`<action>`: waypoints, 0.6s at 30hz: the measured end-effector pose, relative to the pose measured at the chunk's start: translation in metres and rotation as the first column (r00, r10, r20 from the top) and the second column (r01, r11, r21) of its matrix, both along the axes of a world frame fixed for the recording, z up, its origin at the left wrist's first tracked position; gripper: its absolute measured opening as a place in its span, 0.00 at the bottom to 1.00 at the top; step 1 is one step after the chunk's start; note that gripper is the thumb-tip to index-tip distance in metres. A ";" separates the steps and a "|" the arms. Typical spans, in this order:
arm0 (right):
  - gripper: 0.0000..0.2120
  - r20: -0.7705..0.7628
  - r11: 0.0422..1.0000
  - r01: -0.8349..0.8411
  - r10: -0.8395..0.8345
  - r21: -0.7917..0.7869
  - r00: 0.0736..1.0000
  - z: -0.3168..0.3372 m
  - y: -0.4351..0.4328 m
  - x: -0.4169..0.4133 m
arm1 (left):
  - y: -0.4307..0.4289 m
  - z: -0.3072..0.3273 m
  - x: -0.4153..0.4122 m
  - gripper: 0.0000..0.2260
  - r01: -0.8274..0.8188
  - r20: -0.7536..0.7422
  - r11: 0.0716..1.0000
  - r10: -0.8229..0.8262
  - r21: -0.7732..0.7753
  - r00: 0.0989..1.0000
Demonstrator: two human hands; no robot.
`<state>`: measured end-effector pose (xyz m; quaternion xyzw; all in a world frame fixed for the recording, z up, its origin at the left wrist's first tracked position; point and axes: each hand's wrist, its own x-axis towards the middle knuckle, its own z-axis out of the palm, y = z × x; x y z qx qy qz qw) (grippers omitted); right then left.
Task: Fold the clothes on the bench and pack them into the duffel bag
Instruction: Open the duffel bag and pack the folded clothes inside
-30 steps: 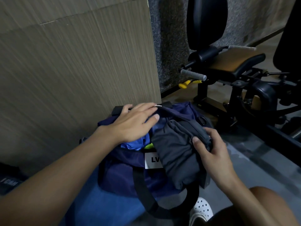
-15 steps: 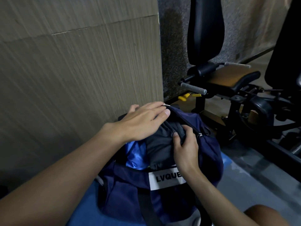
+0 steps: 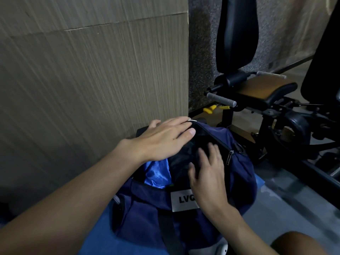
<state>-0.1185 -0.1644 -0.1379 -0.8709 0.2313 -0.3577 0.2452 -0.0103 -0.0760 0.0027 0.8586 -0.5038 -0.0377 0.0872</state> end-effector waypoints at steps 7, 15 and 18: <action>0.36 -0.437 0.961 -0.214 0.118 -0.178 0.892 0.008 -0.023 0.032 | 0.001 0.000 0.001 0.25 0.026 0.031 0.999 -0.026 0.022 0.999; 0.38 -0.557 0.979 -0.157 0.201 0.126 0.806 -0.012 -0.042 0.045 | 0.003 0.003 0.004 0.26 0.031 0.064 0.999 -0.031 0.010 0.997; 0.38 -0.565 0.982 -0.158 0.190 0.106 0.803 -0.014 -0.041 0.045 | 0.012 -0.002 0.008 0.27 0.040 0.104 0.998 -0.045 0.052 0.994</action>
